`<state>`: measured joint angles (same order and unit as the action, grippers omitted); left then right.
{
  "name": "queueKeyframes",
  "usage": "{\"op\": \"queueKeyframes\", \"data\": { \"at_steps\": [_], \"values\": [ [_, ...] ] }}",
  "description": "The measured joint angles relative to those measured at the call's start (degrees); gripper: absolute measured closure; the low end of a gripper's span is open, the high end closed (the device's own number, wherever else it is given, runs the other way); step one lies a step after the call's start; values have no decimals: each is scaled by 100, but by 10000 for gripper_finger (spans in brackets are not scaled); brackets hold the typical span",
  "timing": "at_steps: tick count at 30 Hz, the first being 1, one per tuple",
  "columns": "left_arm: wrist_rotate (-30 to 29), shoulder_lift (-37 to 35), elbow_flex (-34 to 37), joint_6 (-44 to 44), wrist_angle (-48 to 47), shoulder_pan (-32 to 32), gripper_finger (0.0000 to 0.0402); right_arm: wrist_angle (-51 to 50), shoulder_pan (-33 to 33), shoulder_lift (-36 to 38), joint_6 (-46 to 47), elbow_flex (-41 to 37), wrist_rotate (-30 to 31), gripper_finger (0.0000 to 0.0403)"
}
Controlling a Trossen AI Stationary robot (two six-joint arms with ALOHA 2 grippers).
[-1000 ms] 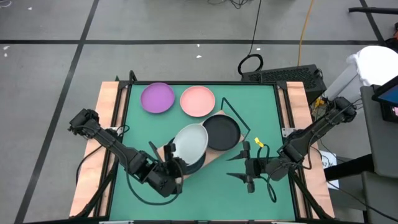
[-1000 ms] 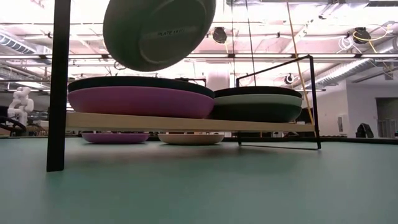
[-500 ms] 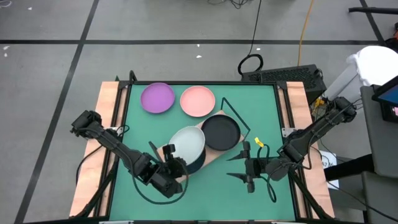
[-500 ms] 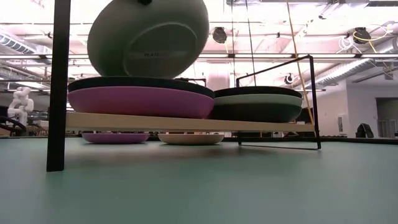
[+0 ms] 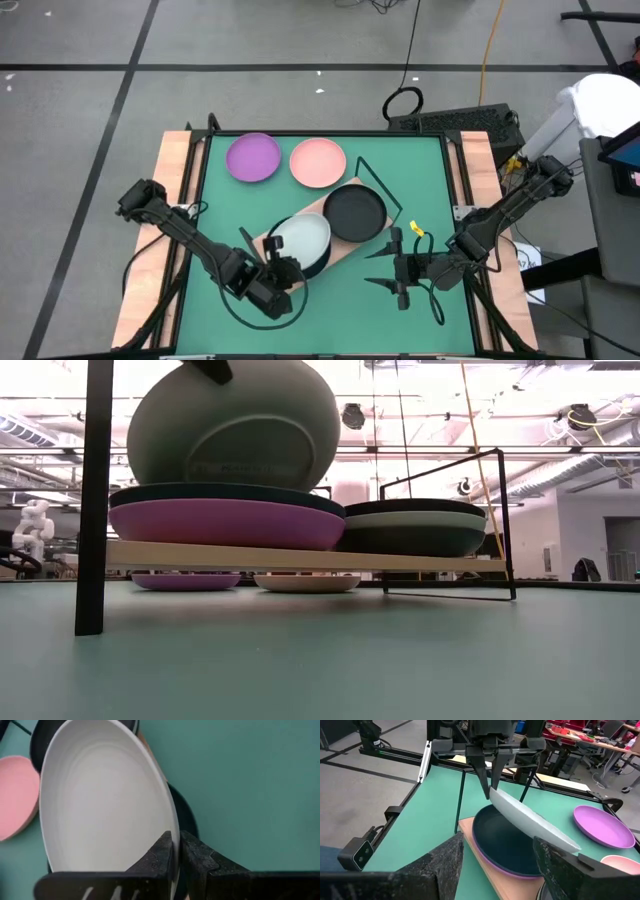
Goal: Place and stack plates onto a shelf
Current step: Stack the gray plate on top of the blue plate on the shelf
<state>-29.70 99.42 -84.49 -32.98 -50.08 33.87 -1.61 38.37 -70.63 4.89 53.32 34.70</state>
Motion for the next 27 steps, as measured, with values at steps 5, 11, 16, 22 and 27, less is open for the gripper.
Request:
{"op": "queueKeyframes", "data": {
  "at_steps": [5,11,16,22,27],
  "values": [
    [213,-1,0,255,-127,-53,367,0,0,0,0,0,0,184],
    [399,-4,-4,577,-372,-55,366,2,0,0,0,2,0,184],
    [403,-4,-4,638,-394,-53,366,2,0,0,0,2,0,184],
    [414,-13,-7,666,-550,-92,366,2,0,0,0,2,0,184],
    [423,-13,-7,572,-633,-154,366,2,0,0,0,2,0,184]
  ]
}}
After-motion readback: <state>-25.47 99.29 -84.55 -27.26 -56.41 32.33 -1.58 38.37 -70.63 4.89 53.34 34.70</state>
